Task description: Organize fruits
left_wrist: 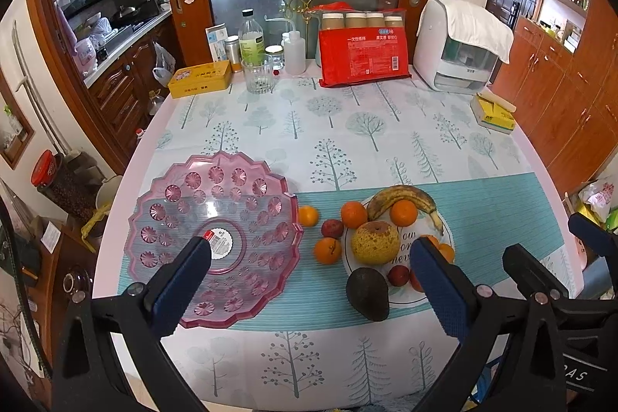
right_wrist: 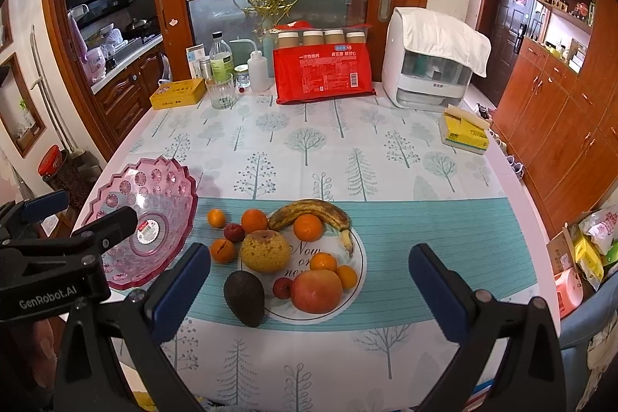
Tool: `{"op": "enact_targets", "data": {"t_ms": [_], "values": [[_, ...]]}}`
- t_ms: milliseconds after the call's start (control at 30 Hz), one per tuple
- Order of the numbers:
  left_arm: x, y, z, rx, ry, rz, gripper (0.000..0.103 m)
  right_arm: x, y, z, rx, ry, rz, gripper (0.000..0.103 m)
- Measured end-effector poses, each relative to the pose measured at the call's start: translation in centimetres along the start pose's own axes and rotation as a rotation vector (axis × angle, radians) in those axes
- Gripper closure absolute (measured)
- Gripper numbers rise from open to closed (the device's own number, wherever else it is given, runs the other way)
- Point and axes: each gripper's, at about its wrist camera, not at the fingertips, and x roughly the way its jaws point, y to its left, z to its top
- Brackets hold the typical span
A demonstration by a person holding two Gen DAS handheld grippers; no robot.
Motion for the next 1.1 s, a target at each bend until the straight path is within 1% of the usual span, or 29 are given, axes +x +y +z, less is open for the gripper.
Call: {"op": "enact_targets", "data": {"t_ms": [333, 500, 867, 1100], "values": [[-0.1, 0.2, 0.0, 0.001, -0.004, -0.003, 0.001, -0.3, 0.4, -0.3, 0.007, -0.003, 0.003, 0.0], [-0.5, 0.8, -0.1, 0.009, -0.012, -0.004, 0.001, -0.3, 0.4, -0.3, 0.007, -0.002, 0.003, 0.0], [-1.1, 1.8, -0.3, 0.028, -0.04, -0.04, 0.001, -1.3, 1.6, -0.6, 0.03, -0.012, -0.025, 0.0], [-1.0, 2.1, -0.8, 0.037, -0.038, -0.055, 0.001, -1.4, 2.1, -1.1, 0.043, -0.005, -0.037, 0.0]]}}
